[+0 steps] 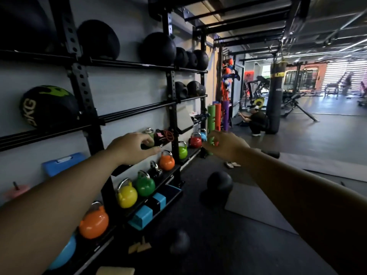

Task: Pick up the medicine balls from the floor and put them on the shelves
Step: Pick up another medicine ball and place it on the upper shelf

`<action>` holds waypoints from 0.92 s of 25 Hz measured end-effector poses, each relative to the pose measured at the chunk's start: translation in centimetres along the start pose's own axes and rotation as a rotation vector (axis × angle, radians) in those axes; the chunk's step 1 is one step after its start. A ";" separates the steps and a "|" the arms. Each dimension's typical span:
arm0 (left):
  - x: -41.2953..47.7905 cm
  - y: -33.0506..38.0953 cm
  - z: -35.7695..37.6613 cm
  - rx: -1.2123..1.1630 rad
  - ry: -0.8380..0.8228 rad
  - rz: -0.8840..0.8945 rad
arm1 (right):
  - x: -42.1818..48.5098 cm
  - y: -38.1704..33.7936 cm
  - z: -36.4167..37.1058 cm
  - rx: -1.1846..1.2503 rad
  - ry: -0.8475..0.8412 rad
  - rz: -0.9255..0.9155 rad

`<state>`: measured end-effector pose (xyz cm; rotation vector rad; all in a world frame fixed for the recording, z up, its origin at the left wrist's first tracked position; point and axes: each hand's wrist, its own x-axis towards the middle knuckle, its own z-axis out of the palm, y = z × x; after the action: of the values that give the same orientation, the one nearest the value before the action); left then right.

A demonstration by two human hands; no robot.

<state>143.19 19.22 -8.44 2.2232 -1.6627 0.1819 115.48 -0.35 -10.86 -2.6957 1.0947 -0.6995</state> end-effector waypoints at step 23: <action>19.8 -14.4 18.3 -0.107 -0.282 -0.002 | 16.5 7.0 20.1 -0.122 -0.203 0.168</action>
<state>160.81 -1.66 -22.22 2.2508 -1.7641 -0.2262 130.97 -17.53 -24.60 -2.6584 1.3277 -0.3334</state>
